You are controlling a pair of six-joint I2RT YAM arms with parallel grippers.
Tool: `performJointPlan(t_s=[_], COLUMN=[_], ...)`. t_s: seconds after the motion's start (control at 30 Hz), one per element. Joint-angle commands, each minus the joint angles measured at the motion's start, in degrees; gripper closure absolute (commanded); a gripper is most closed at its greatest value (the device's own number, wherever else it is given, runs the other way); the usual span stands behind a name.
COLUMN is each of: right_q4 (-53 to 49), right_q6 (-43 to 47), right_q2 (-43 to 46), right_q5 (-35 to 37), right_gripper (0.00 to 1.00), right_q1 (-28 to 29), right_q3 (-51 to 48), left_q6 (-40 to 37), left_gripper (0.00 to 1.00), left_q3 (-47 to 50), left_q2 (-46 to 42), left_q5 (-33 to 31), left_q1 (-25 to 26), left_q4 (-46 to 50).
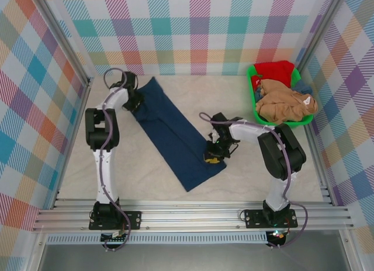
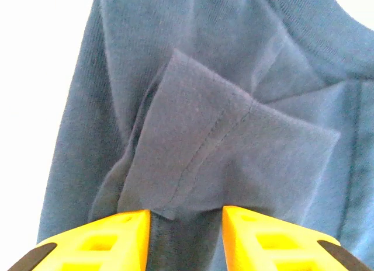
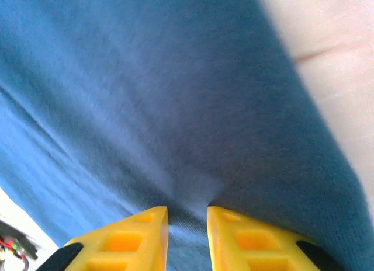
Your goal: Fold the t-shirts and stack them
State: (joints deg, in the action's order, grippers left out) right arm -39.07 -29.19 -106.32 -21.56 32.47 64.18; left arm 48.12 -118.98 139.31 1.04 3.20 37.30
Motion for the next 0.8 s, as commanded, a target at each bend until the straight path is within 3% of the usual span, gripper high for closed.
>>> performJointPlan(t_s=[0.0,0.1,0.2,0.33,0.53,0.77], right_q4=[-3.1,-4.5,-4.8,-3.7,-1.6,-0.6], right_q6=[-2.9,-2.3,-1.4,0.3,3.1,4.0], right_q2=[1.0,2.6,3.0,-1.8,-9.9,-13.4], right_q5=[-3.4,-1.6,-0.1,-1.4,-2.1,-2.8], right_gripper=[0.74,0.73,0.71,0.72,0.74,0.76], right_q1=[1.0,0.7,-1.2,-4.2,-4.3,-3.9], right_q3=[2.3,6.4,9.9,14.7,20.9,20.3], left_q6=[-3.6,-2.8,1.1,5.8,7.7,9.1], left_gripper=[0.58,0.56,0.53,0.56,0.62,0.63], left_q3=[-7.7,-4.8,6.1,23.8,25.3,24.5], left_q2=[2.4,-3.7,-13.9,-25.5,-21.0,-14.5], left_q5=[-0.8,-6.0,-9.9,-3.5,3.9,1.1], left_q1=[1.4,2.1,2.5,3.0,4.2,6.2], left_q4=[9.4,12.8,13.6,1.9,-6.7,-2.9])
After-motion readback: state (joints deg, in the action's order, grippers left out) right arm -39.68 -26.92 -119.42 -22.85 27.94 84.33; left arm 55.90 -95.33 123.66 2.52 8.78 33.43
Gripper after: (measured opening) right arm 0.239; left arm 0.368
